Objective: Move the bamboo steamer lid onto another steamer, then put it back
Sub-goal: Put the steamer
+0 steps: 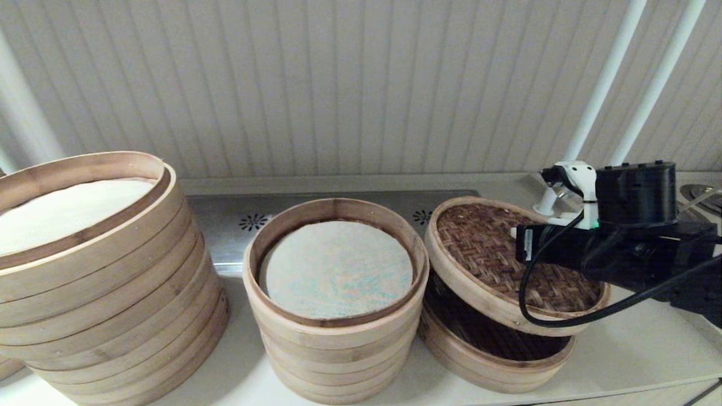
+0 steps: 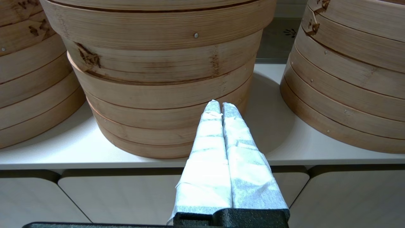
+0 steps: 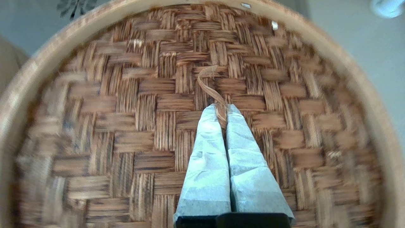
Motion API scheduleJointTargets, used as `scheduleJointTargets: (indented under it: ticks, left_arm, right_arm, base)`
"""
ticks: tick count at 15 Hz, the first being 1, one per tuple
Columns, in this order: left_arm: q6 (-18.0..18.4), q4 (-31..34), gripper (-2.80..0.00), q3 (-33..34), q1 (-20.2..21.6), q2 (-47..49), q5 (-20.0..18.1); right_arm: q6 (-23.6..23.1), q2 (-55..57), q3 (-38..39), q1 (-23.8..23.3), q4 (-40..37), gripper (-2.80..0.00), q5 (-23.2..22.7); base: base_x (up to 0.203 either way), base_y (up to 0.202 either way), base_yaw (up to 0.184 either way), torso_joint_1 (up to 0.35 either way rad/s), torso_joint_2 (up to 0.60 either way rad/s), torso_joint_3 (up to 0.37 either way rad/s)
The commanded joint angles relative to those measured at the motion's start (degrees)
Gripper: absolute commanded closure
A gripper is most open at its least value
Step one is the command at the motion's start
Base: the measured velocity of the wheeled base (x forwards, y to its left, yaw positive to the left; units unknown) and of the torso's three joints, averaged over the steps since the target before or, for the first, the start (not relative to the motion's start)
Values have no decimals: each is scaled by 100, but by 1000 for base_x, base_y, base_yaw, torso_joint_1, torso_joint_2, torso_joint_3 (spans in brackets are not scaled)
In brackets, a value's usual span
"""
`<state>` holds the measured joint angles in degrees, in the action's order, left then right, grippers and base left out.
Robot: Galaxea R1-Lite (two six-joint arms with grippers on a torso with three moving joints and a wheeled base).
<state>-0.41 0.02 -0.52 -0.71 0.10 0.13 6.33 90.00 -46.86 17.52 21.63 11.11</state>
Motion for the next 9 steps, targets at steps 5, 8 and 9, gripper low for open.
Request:
scheduleJointTargets:
  ticks: [5, 8, 9]
  left_arm:
    - [-3, 1, 0, 0, 0, -1, 4]
    - [-4, 6, 0, 0, 0, -1, 4]
    - [-3, 3, 0, 0, 0, -1, 4]
  right_arm:
    - [50, -519, -743, -64, -719, 0, 10]
    - [69, -618, -1489, -55, -1418, 0, 6]
    - [70, -614, -1738, -50, -1571, 0, 6]
  base:
    - [0, 0, 0, 0, 0, 0]
    - [0, 0, 0, 0, 0, 0]
    - [0, 0, 0, 0, 0, 0]
